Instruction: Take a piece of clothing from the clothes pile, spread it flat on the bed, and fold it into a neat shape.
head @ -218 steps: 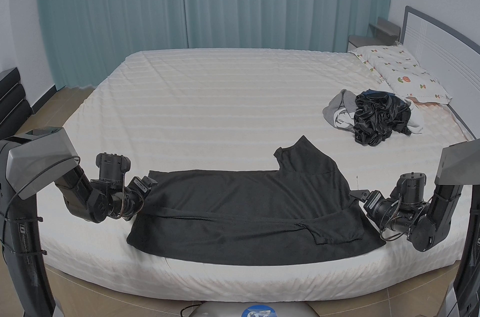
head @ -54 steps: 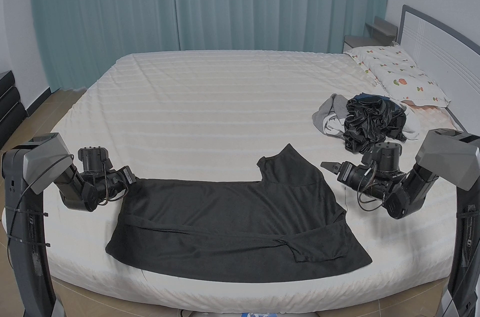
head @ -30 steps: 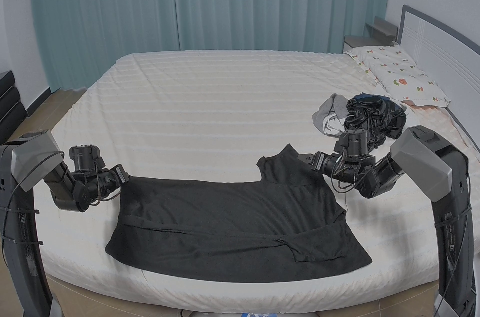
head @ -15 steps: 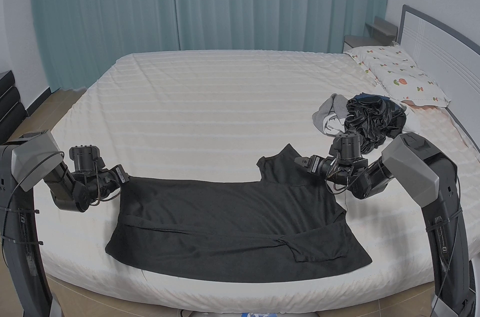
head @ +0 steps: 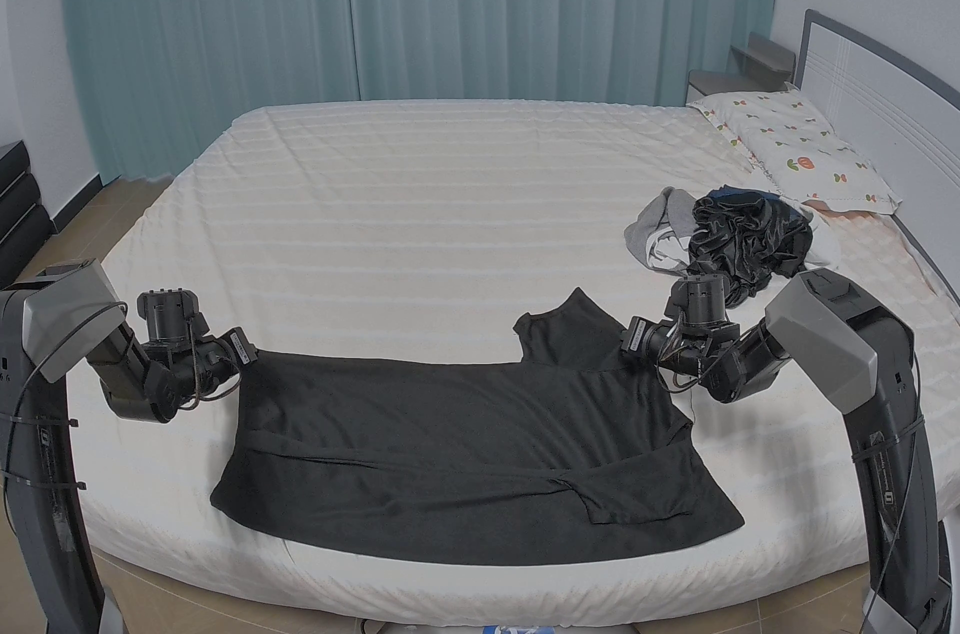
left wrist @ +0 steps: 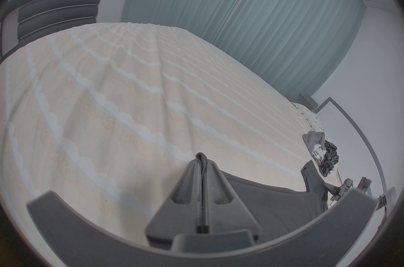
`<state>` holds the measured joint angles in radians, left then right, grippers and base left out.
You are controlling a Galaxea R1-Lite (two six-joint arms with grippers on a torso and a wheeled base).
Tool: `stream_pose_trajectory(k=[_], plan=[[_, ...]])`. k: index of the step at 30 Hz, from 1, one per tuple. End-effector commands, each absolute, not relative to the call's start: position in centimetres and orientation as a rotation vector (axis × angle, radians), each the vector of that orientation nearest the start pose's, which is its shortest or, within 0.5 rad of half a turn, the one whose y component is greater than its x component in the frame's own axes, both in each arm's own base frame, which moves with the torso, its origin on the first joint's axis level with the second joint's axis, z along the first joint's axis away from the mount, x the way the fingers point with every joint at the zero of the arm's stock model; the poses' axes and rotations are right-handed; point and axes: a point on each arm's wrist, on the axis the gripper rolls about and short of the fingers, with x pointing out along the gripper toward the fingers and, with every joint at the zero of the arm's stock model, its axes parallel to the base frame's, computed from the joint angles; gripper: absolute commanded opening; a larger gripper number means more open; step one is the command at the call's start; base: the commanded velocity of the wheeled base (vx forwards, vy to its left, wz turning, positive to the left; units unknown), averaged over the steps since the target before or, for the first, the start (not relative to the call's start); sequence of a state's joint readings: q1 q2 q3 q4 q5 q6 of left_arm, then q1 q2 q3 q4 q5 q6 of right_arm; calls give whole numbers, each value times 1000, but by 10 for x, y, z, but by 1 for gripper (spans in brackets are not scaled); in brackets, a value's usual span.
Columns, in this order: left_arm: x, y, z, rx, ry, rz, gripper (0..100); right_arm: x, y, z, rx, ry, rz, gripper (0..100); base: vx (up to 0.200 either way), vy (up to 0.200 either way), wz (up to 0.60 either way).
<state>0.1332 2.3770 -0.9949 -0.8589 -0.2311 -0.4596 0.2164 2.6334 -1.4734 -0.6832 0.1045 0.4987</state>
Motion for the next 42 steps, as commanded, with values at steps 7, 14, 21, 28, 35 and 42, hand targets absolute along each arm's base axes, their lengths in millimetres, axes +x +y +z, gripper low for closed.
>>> stream_pose_trajectory(k=[7, 14, 21, 28, 35, 42], plan=[[408, 52, 2, -547, 523, 29, 0, 464, 88, 7, 507, 448, 190, 0, 0, 0, 0], [410, 56, 5, -582, 500, 24, 0, 459, 85, 9, 509, 375, 195, 0, 0, 0, 0], [410, 57, 4, -584, 502, 25, 0, 457, 83, 8, 511, 382, 191, 0, 0, 0, 0], [407, 58, 4, -581, 509, 23, 0, 438, 81, 15, 515, 426, 212, 0, 0, 0, 0], [401, 65, 14, -581, 487, 29, 0, 427, 78, 21, 515, 440, 216, 0, 0, 0, 0], [383, 67, 11, -531, 513, 28, 0, 405, 76, 32, 518, 468, 242, 0, 0, 0, 0]])
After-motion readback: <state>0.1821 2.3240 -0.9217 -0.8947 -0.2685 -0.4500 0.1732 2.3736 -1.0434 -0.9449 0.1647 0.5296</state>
